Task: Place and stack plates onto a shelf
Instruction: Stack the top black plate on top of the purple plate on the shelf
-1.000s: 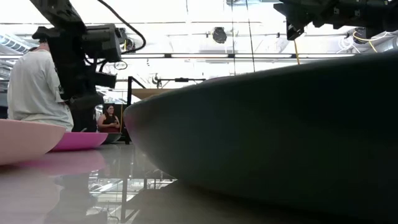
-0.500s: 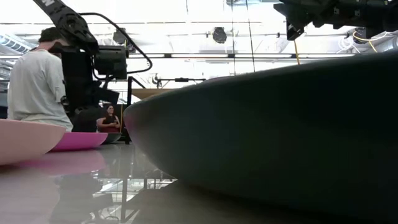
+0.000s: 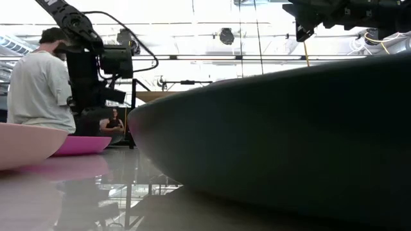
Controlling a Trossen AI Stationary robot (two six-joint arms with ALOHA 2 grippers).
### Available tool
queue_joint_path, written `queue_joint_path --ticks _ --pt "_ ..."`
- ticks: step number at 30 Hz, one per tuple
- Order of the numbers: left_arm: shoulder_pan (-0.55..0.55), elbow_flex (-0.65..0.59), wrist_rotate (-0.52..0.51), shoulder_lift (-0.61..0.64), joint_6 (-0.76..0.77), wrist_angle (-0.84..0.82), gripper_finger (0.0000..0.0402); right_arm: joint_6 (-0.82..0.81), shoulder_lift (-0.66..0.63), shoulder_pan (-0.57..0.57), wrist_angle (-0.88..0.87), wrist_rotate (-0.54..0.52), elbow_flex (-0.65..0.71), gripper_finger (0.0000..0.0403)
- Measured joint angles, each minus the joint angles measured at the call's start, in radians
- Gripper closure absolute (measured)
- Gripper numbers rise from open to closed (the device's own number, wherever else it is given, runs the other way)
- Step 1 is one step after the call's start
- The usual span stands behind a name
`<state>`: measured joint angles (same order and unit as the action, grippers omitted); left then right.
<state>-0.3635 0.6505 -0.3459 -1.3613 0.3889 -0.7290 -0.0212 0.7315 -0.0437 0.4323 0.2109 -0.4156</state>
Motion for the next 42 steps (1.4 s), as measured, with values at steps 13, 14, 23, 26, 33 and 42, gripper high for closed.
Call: queue_joint_path --ticks 13,14,23,26,33,42 --pt "0.027 0.367 -0.172 0.161 0.119 -0.400 0.0390 -0.016 0.000 0.000 -0.004 0.000 0.000 0.0305" --pt "0.028 0.401 -0.181 0.165 0.111 -0.413 0.0390 -0.016 0.000 0.000 -0.003 -0.001 0.000 0.0305" --pt "0.101 0.672 -0.059 0.106 -0.301 -0.142 0.0390 0.014 0.000 -0.001 -0.003 -0.128 0.000 0.0305" --pt "0.138 0.764 -0.053 0.044 -0.397 -0.070 0.0390 0.015 0.000 -0.001 -0.003 -0.211 0.000 0.0305" --pt "0.169 0.960 -0.050 -0.194 -0.580 -0.022 0.0390 0.015 0.000 -0.001 0.006 -0.291 0.000 0.0305" --pt "0.166 1.171 -0.020 -0.507 -0.769 -0.022 0.0390 -0.003 -0.015 0.000 0.031 -0.129 0.000 0.0305"
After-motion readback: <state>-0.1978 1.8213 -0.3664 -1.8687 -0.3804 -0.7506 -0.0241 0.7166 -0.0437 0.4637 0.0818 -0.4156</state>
